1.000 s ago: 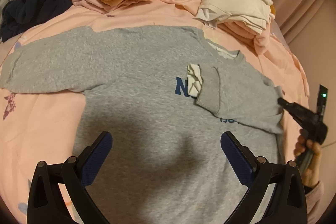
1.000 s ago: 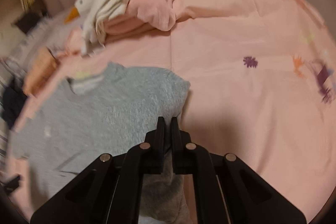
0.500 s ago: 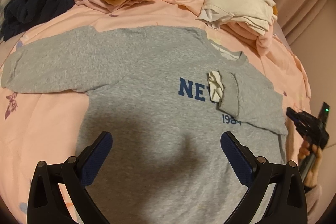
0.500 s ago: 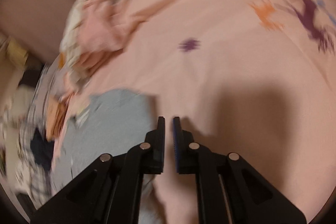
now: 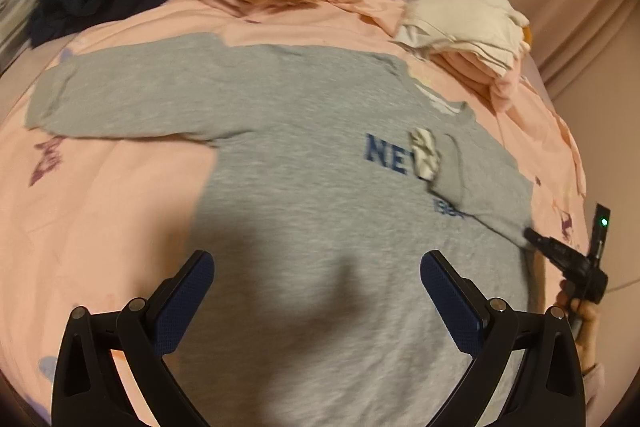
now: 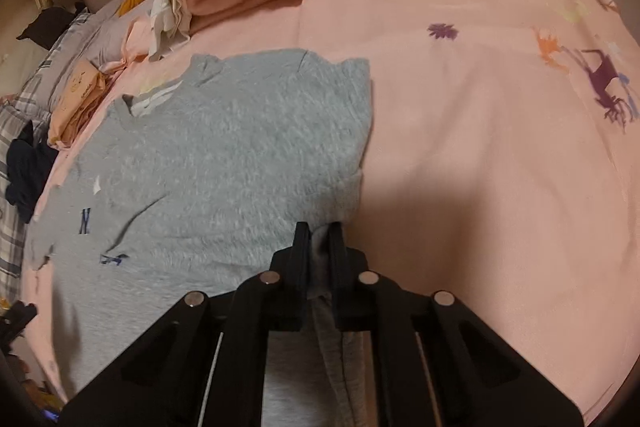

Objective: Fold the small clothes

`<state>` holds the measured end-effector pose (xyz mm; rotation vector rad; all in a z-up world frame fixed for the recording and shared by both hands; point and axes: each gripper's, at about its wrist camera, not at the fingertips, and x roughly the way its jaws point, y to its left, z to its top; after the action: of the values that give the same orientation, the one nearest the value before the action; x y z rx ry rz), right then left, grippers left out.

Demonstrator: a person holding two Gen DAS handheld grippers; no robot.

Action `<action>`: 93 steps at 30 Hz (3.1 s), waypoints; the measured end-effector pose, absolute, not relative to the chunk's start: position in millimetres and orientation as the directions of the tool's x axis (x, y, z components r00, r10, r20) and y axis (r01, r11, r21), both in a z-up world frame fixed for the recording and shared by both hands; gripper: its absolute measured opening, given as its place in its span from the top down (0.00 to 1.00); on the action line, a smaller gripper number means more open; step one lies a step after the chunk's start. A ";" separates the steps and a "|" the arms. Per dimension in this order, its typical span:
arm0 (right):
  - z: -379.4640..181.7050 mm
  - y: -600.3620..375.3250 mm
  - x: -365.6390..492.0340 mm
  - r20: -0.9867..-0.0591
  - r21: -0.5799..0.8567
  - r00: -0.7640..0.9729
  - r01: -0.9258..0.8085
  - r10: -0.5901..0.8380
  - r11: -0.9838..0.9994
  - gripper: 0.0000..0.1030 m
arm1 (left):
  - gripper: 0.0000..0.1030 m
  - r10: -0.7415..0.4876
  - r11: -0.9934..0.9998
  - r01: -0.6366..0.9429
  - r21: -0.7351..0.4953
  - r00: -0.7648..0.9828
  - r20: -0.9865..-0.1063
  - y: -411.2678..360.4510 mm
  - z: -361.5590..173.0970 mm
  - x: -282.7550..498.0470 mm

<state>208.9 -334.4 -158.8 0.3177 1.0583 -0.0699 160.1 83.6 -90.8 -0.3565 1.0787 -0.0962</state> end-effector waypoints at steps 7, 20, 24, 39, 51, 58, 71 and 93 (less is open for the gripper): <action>-158.5 -358.9 200.3 -0.836 0.334 0.534 0.315 0.125 0.888 0.95 | 0.01 -0.203 0.918 -0.209 -0.338 0.485 -0.851 136.8 -96.1 147.6; -96.1 -324.5 162.9 -0.733 0.301 0.675 0.205 0.089 0.931 0.73 | 0.01 -0.298 0.601 -0.449 -0.661 0.641 -0.707 281.3 -121.1 147.2; -81.0 -297.9 151.7 -0.685 0.310 0.714 0.107 0.144 0.945 0.63 | 0.01 -0.382 0.401 -0.455 -0.795 0.706 -0.597 308.2 -147.2 155.5; -74.9 -250.1 152.0 -0.646 0.317 0.725 -0.030 0.239 0.948 0.60 | 0.13 -0.166 0.331 -0.557 -0.761 0.760 -0.629 357.7 -155.1 202.4; -88.9 -257.2 140.4 -0.664 0.322 0.715 0.006 0.221 0.947 0.59 | 0.87 -0.069 0.883 -0.275 -0.381 0.726 -0.684 220.6 -49.7 237.6; -100.2 -258.8 128.4 -0.667 0.349 0.703 0.004 0.246 0.937 0.59 | 0.87 -0.193 0.960 -0.010 -0.279 0.700 -0.688 98.9 -37.3 252.4; -115.1 -262.0 124.5 -0.686 0.426 0.650 -0.005 0.327 0.905 0.51 | 0.86 -0.317 0.948 0.165 -0.271 0.516 -0.796 -0.4 -94.7 235.5; -163.4 -48.2 270.5 -0.793 0.405 0.440 -0.138 0.422 0.904 0.88 | 0.47 -0.265 0.915 -0.113 -0.388 0.559 -0.786 146.7 -117.6 129.9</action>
<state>270.5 -48.2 -163.4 0.2995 1.0629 0.3546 129.9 146.7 -117.6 -0.4239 0.9819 -0.0930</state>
